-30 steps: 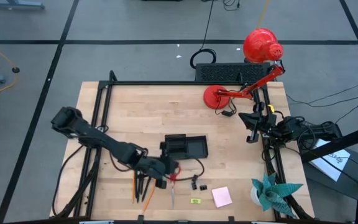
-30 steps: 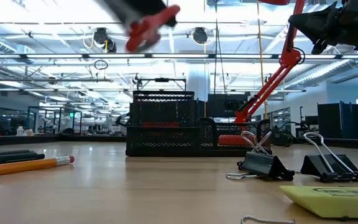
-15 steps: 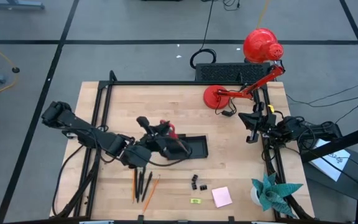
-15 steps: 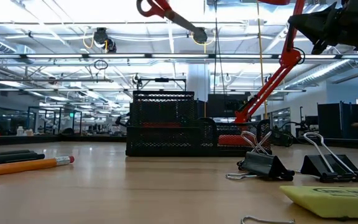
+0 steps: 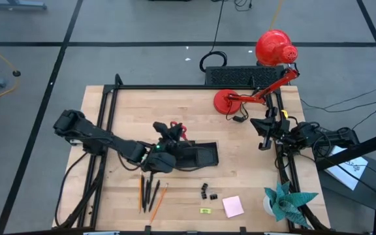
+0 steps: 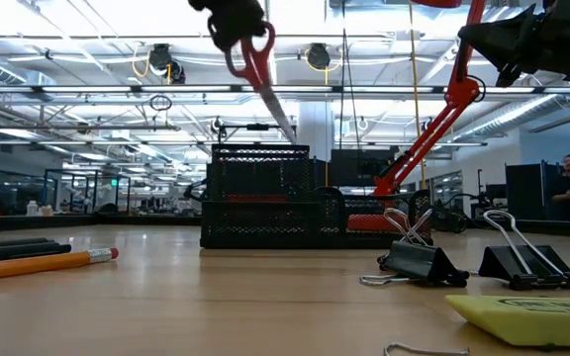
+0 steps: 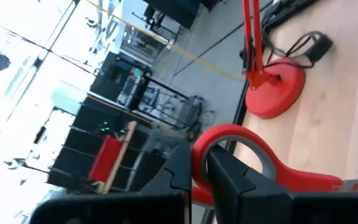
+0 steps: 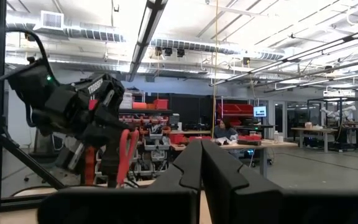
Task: Pick and place office supplies into organizer
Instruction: Put the scissors into the top left compartment of the desk organizer
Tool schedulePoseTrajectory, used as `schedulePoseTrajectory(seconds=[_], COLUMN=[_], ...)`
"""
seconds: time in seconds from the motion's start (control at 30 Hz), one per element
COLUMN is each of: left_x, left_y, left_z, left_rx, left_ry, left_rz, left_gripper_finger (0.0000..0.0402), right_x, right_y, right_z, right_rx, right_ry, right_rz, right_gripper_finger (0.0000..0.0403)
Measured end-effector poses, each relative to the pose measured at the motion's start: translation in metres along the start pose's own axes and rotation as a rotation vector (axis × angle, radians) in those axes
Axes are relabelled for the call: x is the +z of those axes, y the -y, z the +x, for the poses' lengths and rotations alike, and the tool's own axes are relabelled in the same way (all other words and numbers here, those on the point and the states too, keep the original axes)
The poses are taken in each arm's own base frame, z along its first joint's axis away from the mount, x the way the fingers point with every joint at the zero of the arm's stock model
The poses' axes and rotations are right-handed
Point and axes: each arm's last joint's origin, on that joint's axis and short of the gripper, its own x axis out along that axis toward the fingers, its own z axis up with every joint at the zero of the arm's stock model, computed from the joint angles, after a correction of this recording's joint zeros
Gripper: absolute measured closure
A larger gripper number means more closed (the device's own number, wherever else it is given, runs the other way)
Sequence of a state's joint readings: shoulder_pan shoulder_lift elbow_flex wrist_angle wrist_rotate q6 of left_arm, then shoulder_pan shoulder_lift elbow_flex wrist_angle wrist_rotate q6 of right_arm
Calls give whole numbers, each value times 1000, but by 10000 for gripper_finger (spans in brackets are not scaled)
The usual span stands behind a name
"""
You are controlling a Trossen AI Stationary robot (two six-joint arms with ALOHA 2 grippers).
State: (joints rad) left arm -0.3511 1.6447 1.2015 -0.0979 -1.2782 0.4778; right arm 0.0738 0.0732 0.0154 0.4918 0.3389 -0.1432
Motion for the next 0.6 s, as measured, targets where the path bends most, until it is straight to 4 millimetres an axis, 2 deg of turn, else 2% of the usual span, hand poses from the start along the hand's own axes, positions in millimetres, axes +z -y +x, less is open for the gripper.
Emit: schedulePoseTrajectory(seconds=[0.17,0.47,0.6], left_x=[-3,-4,-7], left_y=[16,20,38], left_z=[6,1,2], left_rx=[25,7,-9], left_ry=[-31,-23,-26], left_rz=[109,118,151], left_gripper_finger=[376,376,376], right_x=[0,-1,-1], right_y=[0,0,0], right_z=[0,0,0], right_rx=[0,1,2], right_ry=[1,-7,-14], right_rz=[1,-2,-4], right_gripper_finger=[399,399,399])
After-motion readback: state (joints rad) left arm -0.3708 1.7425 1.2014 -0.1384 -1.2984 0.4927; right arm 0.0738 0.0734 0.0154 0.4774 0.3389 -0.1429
